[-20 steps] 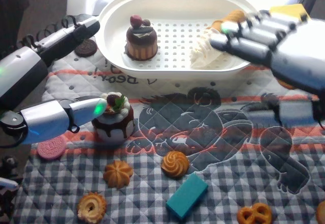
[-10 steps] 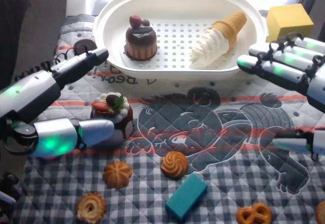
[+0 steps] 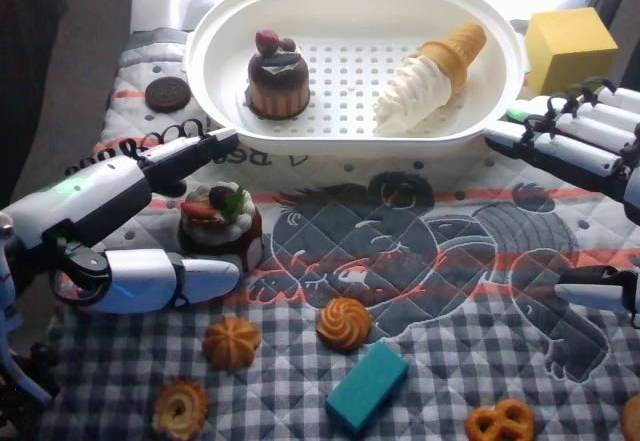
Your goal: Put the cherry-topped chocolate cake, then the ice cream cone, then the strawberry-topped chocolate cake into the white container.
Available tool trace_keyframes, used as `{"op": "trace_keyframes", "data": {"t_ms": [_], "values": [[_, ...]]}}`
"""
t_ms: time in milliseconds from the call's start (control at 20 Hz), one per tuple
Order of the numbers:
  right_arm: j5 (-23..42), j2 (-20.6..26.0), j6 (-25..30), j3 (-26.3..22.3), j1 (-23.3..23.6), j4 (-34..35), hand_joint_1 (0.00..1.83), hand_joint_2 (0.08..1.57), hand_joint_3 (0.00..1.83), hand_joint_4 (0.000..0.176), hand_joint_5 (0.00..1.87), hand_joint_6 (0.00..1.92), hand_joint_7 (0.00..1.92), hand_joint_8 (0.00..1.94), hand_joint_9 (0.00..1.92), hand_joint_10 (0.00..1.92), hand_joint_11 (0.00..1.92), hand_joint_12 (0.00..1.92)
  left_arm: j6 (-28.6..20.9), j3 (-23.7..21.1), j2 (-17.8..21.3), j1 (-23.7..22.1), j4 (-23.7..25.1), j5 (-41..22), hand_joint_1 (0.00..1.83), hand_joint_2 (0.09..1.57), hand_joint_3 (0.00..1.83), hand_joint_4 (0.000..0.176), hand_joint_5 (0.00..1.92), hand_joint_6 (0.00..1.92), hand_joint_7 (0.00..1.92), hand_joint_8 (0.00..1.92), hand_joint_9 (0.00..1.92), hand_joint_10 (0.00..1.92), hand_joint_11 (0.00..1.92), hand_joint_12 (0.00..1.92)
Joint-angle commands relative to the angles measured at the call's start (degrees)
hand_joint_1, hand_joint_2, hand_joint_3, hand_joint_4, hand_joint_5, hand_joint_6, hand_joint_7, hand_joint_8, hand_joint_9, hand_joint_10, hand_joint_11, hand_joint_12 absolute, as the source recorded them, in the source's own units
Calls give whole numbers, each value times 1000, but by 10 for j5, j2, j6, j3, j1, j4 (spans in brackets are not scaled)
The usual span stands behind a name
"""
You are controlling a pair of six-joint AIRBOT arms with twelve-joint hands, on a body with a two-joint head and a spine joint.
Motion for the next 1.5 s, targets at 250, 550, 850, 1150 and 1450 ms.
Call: {"op": "trace_keyframes", "data": {"t_ms": [250, 550, 850, 1150, 1450], "values": [[76, 5, 1, -1, -1, 9, 679, 1117, 0, 17, 0, 0, 0, 0, 35, 119, 0, 603, -2, 11, -11, -12, 9, -38, 1266, 1131, 3, 0, 311, 871, 200, 1139, 199, 1659, 268, 1915], [84, 3, 1, -1, -11, 17, 647, 1127, 2, 5, 0, 0, 0, 0, 46, 165, 0, 740, -1, -3, -1, -8, 6, -93, 1230, 1376, 51, 0, 488, 1773, 433, 1751, 460, 1896, 318, 1921], [91, 1, 1, -1, -17, 24, 644, 1129, 2, 11, 0, 0, 0, 0, 0, 194, 0, 565, -1, -30, 19, 0, 13, -194, 1253, 1373, 18, 0, 391, 1792, 538, 1705, 541, 1808, 522, 1921], [94, -2, 1, 0, -19, 27, 624, 1146, 1, 1, 0, 0, 22, 4, 0, 249, 0, 512, -1, -18, 17, -40, 14, -214, 1305, 1093, 555, 0, 475, 1646, 574, 1843, 663, 1920, 927, 1921], [96, -3, 1, 1, -20, 28, 647, 1144, 1, 12, 0, 0, 0, 0, 0, 212, 0, 549, -1, 49, -32, -145, 14, -114, 1274, 1188, 350, 0, 508, 1651, 552, 1743, 577, 1849, 714, 1921]]}}
